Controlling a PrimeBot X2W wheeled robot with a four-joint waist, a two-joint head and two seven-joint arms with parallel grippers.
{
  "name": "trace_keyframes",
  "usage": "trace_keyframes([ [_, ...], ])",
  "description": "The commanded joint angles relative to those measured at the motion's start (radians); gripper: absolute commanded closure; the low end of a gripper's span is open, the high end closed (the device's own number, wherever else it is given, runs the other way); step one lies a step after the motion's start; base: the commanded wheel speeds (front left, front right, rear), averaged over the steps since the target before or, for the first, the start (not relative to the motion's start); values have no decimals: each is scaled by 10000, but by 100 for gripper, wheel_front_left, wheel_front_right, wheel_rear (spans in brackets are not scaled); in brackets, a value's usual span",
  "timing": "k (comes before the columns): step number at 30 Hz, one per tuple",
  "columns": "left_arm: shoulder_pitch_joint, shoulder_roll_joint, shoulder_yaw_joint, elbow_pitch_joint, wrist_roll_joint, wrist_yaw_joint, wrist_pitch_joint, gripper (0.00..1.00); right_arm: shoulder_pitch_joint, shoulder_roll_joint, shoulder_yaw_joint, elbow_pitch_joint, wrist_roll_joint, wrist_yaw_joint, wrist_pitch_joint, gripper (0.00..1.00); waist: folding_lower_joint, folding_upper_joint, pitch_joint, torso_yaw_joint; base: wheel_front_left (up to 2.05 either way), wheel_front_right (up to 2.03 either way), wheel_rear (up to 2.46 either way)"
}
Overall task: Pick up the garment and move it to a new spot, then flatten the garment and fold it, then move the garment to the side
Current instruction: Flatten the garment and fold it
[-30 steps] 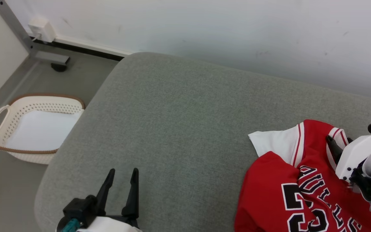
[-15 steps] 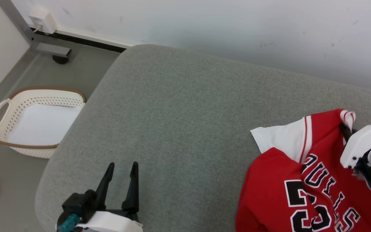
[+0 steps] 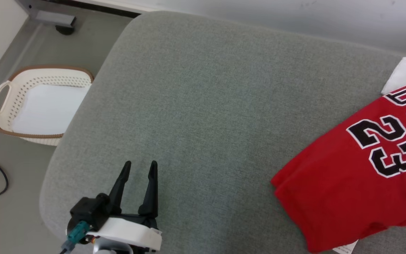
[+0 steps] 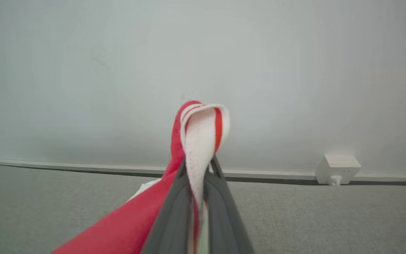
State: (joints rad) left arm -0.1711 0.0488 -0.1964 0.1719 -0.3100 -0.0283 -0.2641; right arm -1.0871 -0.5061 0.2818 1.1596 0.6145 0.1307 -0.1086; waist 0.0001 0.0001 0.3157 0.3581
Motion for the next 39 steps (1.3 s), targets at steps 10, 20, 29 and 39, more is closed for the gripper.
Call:
trace_keyframes([
  [10,-226,39,-18,19,95,38,0,0,-331,489,-580,1230,-546,-1,-842,0,-1,-1,120,-135,0,0,0],
  [20,359,36,206,447,377,-122,0,0,774,1798,684,-45,-836,-3,-1339,0,-1,-1,-1842,-1335,0,0,0],
  [29,1052,36,551,561,531,-200,0,0,3255,1701,2093,-3222,62,-3,-1504,0,-1,-1,-3316,-2480,0,0,0],
  [39,1423,37,515,559,363,-192,0,0,7297,1899,245,-6640,-273,-1,-1561,0,-1,-1,-3715,-3237,0,0,0],
])
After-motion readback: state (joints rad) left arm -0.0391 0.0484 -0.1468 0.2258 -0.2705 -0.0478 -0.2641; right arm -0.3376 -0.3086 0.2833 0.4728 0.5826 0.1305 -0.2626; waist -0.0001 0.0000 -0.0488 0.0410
